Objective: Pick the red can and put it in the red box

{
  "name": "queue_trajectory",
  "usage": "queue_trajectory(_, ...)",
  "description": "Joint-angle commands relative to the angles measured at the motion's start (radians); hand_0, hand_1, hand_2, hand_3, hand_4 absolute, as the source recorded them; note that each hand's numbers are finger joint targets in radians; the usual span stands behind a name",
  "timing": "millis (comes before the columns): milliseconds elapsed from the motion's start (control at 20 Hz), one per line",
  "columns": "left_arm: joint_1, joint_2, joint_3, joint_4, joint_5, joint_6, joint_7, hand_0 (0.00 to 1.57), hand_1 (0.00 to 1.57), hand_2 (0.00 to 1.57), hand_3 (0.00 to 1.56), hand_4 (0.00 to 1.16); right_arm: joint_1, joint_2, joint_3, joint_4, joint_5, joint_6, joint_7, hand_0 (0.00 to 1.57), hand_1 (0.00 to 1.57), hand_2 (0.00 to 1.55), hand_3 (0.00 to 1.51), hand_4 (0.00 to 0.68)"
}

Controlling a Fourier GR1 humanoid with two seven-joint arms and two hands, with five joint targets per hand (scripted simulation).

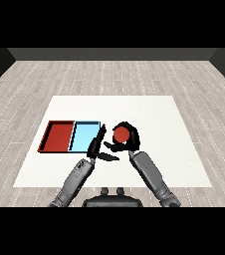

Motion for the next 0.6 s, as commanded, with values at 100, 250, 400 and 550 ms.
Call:
queue_trajectory(100,0.013,0.0,-0.026,0.033,0.035,0.006,-0.035,0.0,0.0,0.0,0.0,0.0,0.026,0.011,0.083,-0.021,-0.01,-0.049,-0.033,1.46,1.46,1.44,1.39,0.671)
queue_trajectory(250,-0.061,0.0,-0.155,0.062,0.115,0.153,-0.048,0.0,0.0,0.0,0.0,0.0,-0.011,0.011,0.031,0.024,-0.05,0.009,-0.045,1.44,1.44,1.43,1.4,0.658)
queue_trajectory(400,0.004,0.0,-0.096,-0.005,0.063,0.053,-0.012,0.0,0.0,0.0,0.0,0.0,-0.069,0.011,0.041,0.121,-0.155,-0.017,-0.095,1.48,1.48,1.44,1.4,0.644)
queue_trajectory(550,-0.048,0.0,-0.12,0.069,0.132,0.084,-0.044,0.0,0.0,0.0,0.0,0.0,-0.023,0.011,0.132,-0.025,-0.089,-0.102,-0.016,1.51,1.51,1.46,1.42,0.66)
